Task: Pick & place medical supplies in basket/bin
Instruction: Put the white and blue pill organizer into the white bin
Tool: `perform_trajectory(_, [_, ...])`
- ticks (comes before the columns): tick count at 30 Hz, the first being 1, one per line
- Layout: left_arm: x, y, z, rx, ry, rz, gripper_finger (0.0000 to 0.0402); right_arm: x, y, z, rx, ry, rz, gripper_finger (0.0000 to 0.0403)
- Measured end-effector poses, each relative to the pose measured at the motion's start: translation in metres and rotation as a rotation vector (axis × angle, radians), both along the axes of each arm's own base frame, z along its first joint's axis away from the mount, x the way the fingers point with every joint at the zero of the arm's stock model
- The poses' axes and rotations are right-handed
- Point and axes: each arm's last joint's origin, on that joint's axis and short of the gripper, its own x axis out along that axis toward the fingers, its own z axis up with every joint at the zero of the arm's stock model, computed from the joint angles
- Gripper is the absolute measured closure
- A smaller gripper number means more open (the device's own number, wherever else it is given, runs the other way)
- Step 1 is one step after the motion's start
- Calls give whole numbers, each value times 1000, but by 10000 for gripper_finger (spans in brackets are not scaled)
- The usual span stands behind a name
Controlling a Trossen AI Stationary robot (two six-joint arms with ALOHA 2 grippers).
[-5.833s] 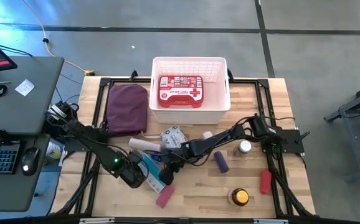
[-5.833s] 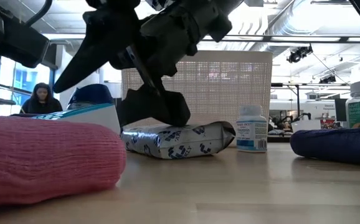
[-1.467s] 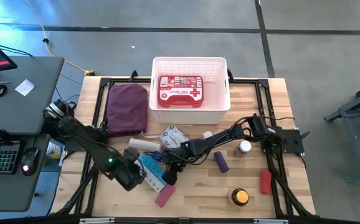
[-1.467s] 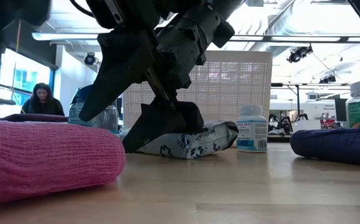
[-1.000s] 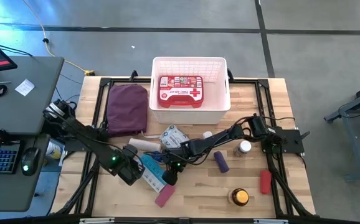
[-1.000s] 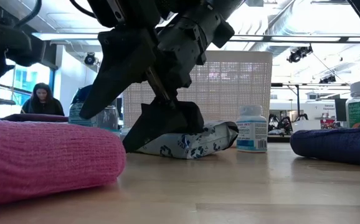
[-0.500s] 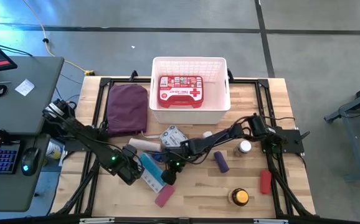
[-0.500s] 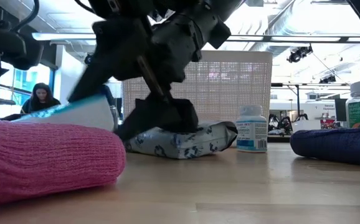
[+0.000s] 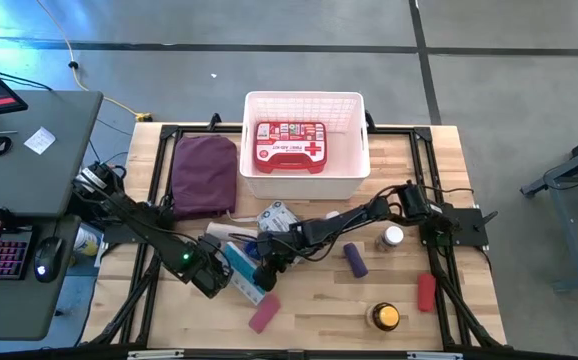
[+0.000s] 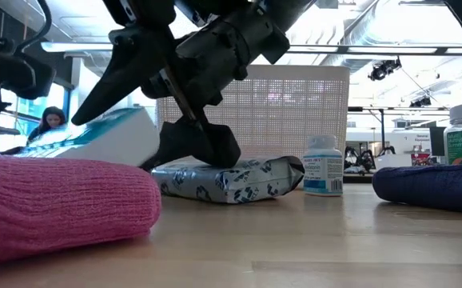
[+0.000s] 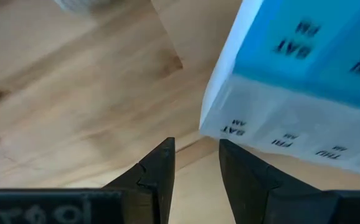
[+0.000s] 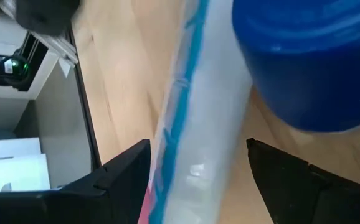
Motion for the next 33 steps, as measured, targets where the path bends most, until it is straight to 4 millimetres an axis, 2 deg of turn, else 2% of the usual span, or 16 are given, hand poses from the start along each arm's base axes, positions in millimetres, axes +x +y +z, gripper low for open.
perform_trajectory(9, [5, -3, -3, -15, -39, 15, 241, -1, 6, 0, -4, -8, 4, 155])
perform_trajectory(19, [3, -3, -3, -17, -22, 37, 241, 2, 9, 4, 2, -63, -18, 250])
perform_trajectory(22, [3, -2, -3, -19, -17, 53, 241, 3, 9, 5, 11, -69, -51, 252])
perform_trajectory(29, [5, -3, -3, -8, -50, 63, 241, 5, 11, 6, 8, -91, -61, 219])
perform_trajectory(33, [5, -3, -2, -14, -53, 63, 241, 5, 11, 7, -8, -101, -65, 242])
